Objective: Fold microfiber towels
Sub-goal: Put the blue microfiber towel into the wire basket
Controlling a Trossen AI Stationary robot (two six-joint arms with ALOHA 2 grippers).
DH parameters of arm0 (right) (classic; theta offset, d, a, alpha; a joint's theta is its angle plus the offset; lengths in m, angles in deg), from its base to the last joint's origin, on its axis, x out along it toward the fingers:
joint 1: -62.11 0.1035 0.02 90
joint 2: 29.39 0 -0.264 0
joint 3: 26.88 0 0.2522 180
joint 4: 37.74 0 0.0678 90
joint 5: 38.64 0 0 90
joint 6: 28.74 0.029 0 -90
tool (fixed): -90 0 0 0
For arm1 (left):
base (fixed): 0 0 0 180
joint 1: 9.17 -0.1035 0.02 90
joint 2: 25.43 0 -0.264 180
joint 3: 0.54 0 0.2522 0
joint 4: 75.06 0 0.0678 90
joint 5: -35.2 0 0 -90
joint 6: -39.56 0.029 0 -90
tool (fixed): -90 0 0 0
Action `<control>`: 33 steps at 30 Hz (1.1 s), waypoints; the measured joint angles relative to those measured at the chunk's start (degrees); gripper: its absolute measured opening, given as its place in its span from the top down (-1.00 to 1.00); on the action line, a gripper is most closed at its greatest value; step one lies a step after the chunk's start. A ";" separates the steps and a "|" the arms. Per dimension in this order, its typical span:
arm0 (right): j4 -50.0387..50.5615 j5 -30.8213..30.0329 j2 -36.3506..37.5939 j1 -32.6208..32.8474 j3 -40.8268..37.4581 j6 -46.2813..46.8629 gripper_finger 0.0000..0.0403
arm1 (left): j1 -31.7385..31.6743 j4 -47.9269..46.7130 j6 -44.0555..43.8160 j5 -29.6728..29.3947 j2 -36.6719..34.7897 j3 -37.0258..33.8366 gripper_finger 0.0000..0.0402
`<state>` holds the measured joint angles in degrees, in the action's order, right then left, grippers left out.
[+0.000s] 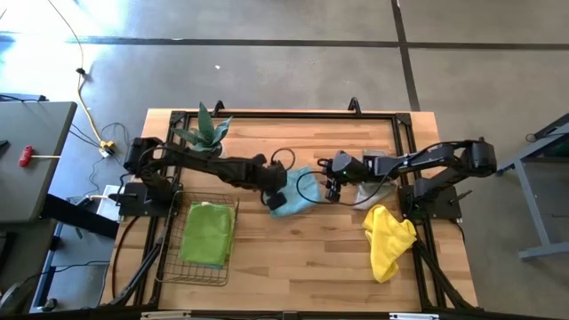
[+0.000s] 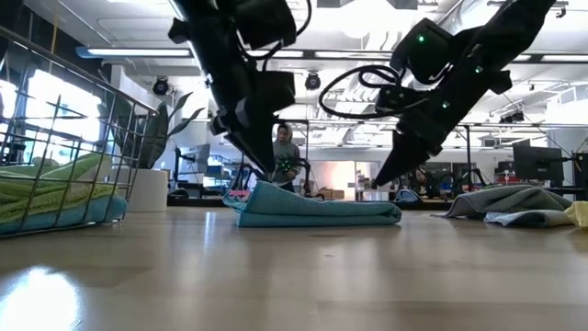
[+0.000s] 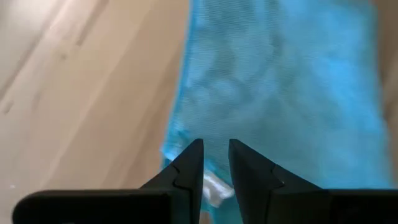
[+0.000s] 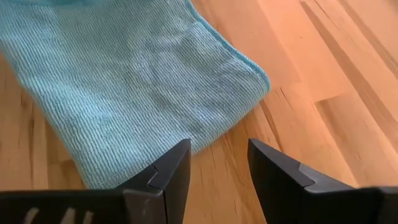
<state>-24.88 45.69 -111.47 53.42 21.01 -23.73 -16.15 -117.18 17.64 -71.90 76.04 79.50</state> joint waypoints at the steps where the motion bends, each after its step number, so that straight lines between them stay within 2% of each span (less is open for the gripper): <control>1: 0.01 0.02 -0.02 -0.04 0.00 0.04 0.24 | -0.44 -0.02 -0.02 0.02 0.00 0.00 0.65; 9: -0.08 0.02 -0.02 -0.04 0.00 -0.42 0.24 | -1.32 -1.02 -0.50 0.46 0.00 0.00 0.27; 16: -0.15 0.03 -0.02 -0.04 0.00 5.48 0.24 | -1.65 -8.20 -12.45 -0.14 0.00 0.02 -0.01; 18: -0.15 0.02 -0.02 -0.06 0.00 5.12 0.24 | -1.98 -9.79 -17.14 -0.23 0.00 0.02 -0.03; 23: -0.15 0.04 -0.02 -0.04 0.00 5.16 0.24 | -2.02 -10.43 -22.39 0.11 0.00 0.02 -0.03; 30: -0.17 0.04 -0.04 -0.04 0.00 5.07 0.24 | -2.02 -9.06 -24.94 5.13 0.00 0.02 -0.03; 33: -0.17 0.04 -0.04 -0.04 0.00 5.07 0.24 | -2.18 -9.72 -24.54 4.75 0.00 0.07 -0.03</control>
<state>-25.04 45.73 -111.51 53.38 21.01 -18.65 -18.33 -126.90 -6.90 -67.15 76.04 79.57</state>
